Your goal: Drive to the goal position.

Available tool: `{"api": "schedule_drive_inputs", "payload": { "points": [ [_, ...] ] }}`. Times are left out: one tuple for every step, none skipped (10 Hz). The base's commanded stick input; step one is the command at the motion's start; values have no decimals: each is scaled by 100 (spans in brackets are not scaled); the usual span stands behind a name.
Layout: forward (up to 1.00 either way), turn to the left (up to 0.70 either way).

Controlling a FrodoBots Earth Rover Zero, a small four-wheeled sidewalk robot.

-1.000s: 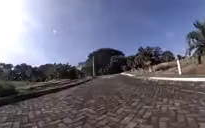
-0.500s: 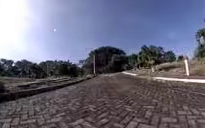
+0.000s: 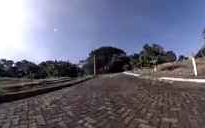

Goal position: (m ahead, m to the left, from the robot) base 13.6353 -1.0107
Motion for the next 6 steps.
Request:
{"api": "schedule_drive_inputs", "payload": {
  "points": [
    [100, 0],
    [100, 0],
    [100, 0],
    [100, 0],
    [100, 0],
    [100, 0]
  ]
}}
